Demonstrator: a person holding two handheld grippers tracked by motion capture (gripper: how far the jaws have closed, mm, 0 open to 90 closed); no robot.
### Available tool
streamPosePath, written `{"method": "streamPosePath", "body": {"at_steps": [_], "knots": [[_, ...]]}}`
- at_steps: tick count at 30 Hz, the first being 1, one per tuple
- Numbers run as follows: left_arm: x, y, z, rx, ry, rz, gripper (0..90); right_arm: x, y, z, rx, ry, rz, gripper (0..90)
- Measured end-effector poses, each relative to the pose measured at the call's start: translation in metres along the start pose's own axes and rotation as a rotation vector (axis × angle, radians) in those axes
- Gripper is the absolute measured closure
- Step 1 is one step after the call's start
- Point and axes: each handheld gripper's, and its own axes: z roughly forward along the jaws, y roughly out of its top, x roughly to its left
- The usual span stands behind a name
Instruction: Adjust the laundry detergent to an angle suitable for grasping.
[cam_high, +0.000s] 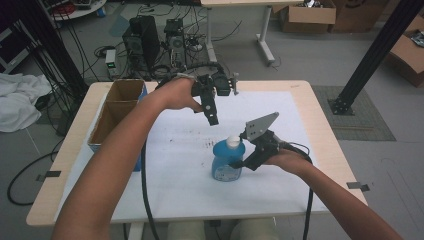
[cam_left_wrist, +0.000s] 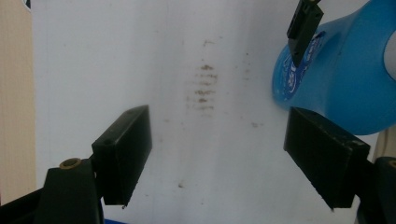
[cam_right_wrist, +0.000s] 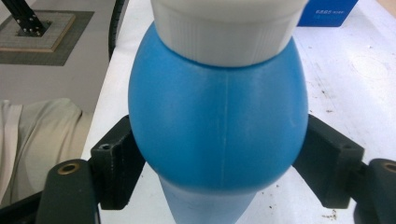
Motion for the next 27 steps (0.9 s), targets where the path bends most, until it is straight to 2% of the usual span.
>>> {"method": "streamPosePath", "body": {"at_steps": [11,16,27], "knots": [[0.000,-0.001,0.000,-0.001,0.003,-0.004,24.1,0.002,-0.001,-0.003,-0.004,-0.007,0.013,20.0],[0.001,-0.002,0.000,-0.002,-0.001,-0.010,24.1,0.003,0.000,-0.008,-0.015,-0.011,0.035,16.5],[0.001,-0.003,0.000,-0.001,0.001,-0.014,24.1,0.002,0.000,-0.017,-0.024,-0.014,0.064,15.4]]}}
